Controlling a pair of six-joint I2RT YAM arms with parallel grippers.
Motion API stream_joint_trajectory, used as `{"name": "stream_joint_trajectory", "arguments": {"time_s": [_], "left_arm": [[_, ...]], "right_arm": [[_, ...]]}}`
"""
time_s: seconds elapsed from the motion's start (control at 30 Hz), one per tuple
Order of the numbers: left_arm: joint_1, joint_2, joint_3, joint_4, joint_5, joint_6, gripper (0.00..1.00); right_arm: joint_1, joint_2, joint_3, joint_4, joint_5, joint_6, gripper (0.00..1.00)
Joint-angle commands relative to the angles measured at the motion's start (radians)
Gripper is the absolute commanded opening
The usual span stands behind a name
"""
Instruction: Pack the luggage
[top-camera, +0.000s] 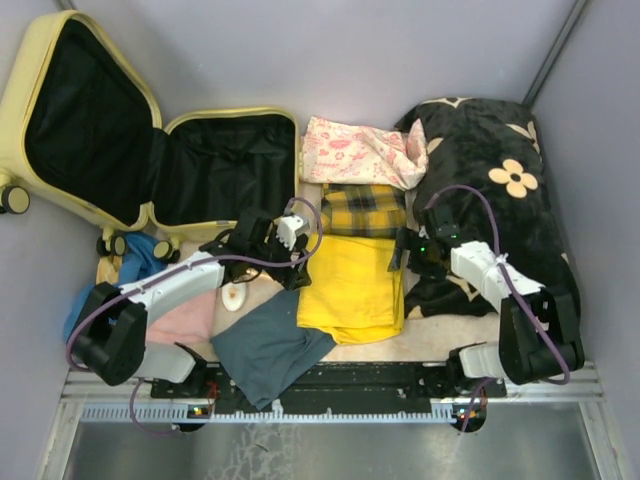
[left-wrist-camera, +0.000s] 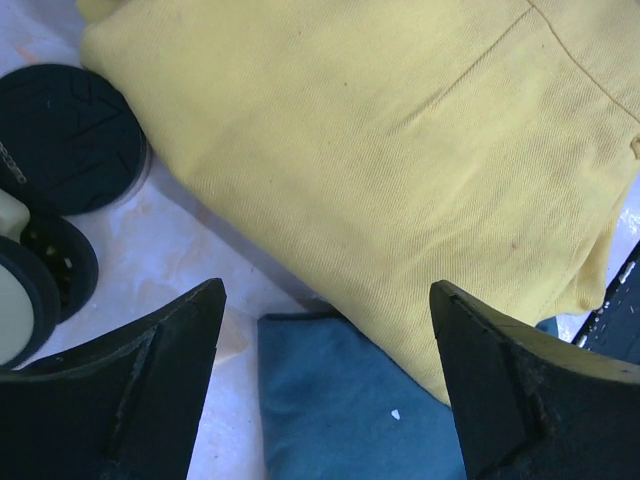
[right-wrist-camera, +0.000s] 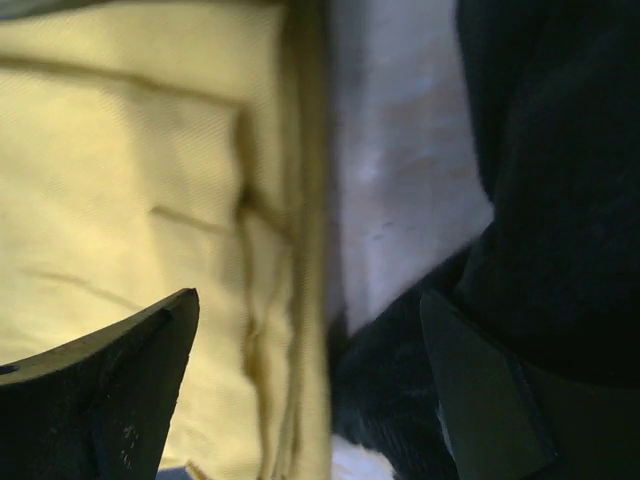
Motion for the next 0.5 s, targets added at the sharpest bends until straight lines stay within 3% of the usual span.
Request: {"name": "stream_joint_trajectory", "arguments": {"time_s": [0.0, 0.17, 0.3, 0.47], "left_arm": [[0.000, -0.050, -0.054, 0.059, 0.009, -0.075, 0.89], [0.000, -0.058, -0.091, 0.075, 0.014, -0.107, 0.89], [0.011, -0.030, -0.089, 0.087, -0.002, -0.146, 0.88], [0.057, -0.002, -0.079, 0.079, 0.049, -0.204, 0.85]], "right_arm": [[-0.138, 0.035, -0.026, 0.023, 0.091, -0.068, 0.92], [-0.166, -0.026, -0.007, 0.051, -0.058, -0.130, 0.93], [-0.092, -0.082, -0.039, 0.112, -0.173, -0.072, 0.93], [-0.051, -0.051, -0.074, 0.136, -0.167, -0.002, 0.91]]}}
